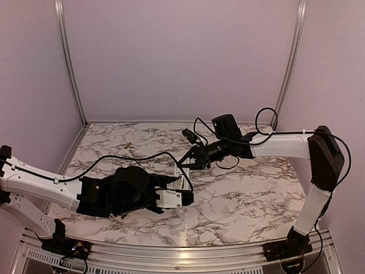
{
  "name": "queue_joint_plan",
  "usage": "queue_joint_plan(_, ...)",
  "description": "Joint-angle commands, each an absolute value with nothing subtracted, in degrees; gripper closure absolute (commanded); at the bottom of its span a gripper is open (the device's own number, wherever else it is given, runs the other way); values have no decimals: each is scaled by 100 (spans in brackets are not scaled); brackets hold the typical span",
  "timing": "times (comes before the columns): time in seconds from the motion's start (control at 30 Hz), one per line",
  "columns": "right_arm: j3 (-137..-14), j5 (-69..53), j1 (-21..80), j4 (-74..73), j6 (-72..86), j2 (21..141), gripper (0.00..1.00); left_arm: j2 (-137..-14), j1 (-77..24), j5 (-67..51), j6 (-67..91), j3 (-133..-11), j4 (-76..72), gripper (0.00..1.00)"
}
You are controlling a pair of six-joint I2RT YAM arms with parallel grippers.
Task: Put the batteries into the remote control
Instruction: Remove the battery cover from the remote control, then move the battery cover to the center of the board.
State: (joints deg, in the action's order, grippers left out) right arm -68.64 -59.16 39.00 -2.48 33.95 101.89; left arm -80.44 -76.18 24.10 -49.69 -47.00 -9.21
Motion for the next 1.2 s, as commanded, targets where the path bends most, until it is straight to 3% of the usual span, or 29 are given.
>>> queue_joint_plan(0.0, -6854, -5972, 3774, -69, 3554, 10047, 100, -8248, -7607, 2507, -4856, -4668, -959, 51)
queue_joint_plan(0.53, -6426, -5257, 3352, 79, 3387, 10085, 100, -8539, -7063, 2463, -3926, -4636, -1015, 49)
queue_joint_plan(0.7, -6272, -5102, 3280, 174, 3301, 9931, 100, -8163, -6800, 2322, -2594, -4752, -671, 45)
queue_joint_plan(0.87, -6158, -5097, 3278, 228, 3145, 9897, 100, -7612, -6729, 1369, -1248, -4710, 328, 41)
queue_joint_plan(1.17, -6075, -5128, 3270, 226, 3005, 9863, 100, -7203, -6945, 96, 958, -4360, 1921, 42)
